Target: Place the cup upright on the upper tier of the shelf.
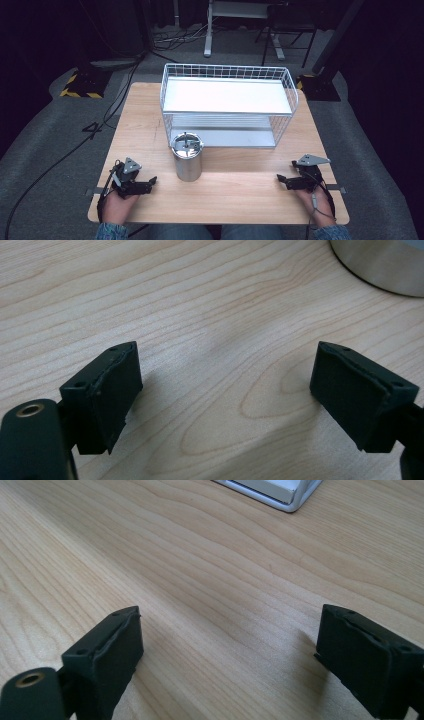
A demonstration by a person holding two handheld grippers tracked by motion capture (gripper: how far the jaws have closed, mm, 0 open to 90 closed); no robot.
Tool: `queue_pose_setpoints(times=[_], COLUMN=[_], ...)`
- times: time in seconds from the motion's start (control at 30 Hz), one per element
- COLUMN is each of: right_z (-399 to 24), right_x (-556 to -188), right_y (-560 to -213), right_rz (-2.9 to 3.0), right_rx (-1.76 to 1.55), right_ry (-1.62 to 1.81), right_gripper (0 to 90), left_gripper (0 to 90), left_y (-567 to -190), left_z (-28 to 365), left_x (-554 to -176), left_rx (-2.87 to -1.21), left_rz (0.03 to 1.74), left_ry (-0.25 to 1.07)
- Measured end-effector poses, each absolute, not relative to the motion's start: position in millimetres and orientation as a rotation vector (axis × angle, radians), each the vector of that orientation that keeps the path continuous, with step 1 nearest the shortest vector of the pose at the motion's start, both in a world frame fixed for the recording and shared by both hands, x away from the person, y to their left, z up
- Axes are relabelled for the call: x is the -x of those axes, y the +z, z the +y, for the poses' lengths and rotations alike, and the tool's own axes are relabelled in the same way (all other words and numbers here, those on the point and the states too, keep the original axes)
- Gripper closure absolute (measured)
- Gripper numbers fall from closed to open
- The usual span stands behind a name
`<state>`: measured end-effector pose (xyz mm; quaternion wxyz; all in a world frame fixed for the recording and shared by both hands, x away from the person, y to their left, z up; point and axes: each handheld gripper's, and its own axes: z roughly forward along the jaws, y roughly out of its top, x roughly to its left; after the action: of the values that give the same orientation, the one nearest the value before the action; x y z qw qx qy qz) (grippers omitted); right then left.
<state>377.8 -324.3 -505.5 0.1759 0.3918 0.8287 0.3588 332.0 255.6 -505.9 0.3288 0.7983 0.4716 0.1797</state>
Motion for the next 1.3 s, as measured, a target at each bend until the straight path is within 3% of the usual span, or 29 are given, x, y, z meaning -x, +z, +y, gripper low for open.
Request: queue_pose_setpoints(times=[0.83, 1.3], right_z=[-325, -325], right_x=[-378, -378], right_y=[-505, -505], right_rz=[2.349, 2.35], right_rx=[-1.111, -1.11], right_ry=[1.025, 1.024], right_gripper=[12.5, 12.5], left_gripper=[12.4, 11.7], left_y=[-504, -469], left_z=[253, 250], left_x=[-333, -324], left_rx=[-2.098, -2.02], left_rz=[1.269, 1.23], left_ry=[0.466, 0.407])
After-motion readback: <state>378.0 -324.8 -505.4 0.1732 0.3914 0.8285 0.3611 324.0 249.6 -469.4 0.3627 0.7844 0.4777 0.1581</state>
